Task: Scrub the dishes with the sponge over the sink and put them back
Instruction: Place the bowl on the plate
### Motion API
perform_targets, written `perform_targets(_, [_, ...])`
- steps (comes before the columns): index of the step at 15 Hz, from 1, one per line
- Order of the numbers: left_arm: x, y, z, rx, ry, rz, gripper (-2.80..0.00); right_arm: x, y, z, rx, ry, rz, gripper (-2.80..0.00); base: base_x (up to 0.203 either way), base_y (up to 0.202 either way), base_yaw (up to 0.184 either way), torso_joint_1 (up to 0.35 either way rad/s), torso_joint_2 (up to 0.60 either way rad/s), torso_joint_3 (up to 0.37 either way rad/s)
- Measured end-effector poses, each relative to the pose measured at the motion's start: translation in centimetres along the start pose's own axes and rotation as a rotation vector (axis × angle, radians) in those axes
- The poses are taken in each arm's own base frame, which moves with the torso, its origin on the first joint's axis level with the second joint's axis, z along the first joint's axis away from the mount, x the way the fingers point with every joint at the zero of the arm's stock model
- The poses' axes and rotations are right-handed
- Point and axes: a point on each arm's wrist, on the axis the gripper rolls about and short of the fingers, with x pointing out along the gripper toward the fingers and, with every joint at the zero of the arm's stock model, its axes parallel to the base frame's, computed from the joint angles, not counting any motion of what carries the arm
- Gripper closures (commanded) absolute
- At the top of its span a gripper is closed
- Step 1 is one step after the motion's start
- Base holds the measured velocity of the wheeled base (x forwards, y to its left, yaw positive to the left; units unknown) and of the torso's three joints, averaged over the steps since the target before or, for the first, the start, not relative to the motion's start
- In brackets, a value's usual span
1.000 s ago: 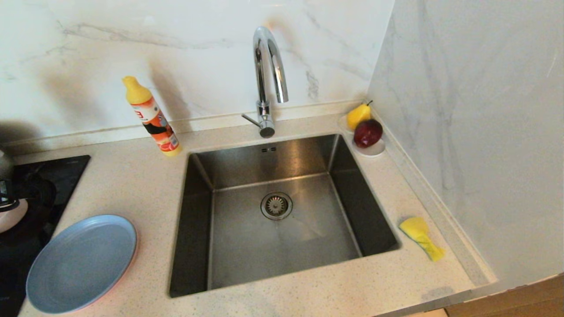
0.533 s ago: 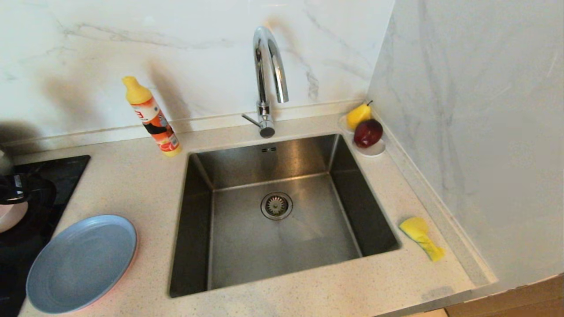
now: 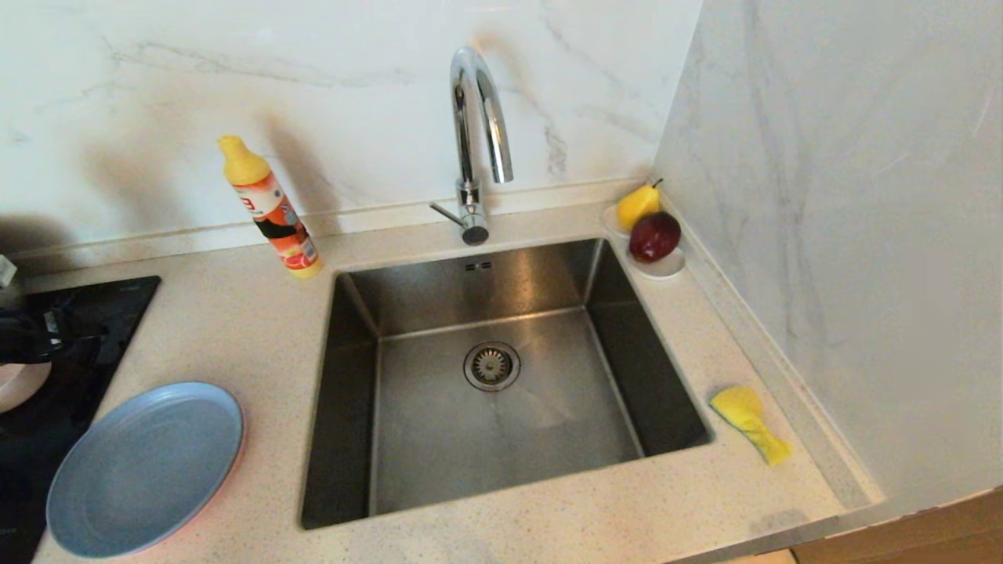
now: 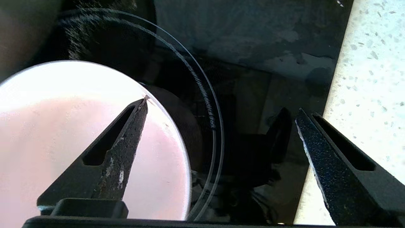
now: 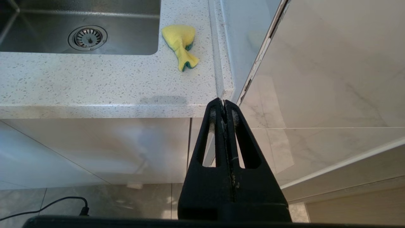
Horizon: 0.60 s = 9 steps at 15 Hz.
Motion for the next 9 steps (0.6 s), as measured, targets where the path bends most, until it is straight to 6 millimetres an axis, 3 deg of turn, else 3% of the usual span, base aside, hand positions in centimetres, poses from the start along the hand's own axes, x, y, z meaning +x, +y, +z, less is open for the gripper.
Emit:
perform_targets(2, [0.06,-0.15,-0.18,-0.008,0.012,-0.004,-2.80,0.00,0.00,0.00,0.000,0.000,0.000,0.00,0.000,0.000,0.000,0.000,0.00,0.000])
perform_targets(3, [0.08,-0.21,-0.30,-0.011,0.021,-0.006,0.00,0.00,0.00,0.00,0.000,0.000,0.000,0.00,0.000,0.000,0.000,0.000,0.00,0.000])
perform_targets(9, [0.05,-0.54,0.06,-0.015,0.017,-0.011,0.00,0.00,0.00,0.00,0.000,0.000,0.000,0.00,0.000,0.000,0.000,0.000,0.00,0.000])
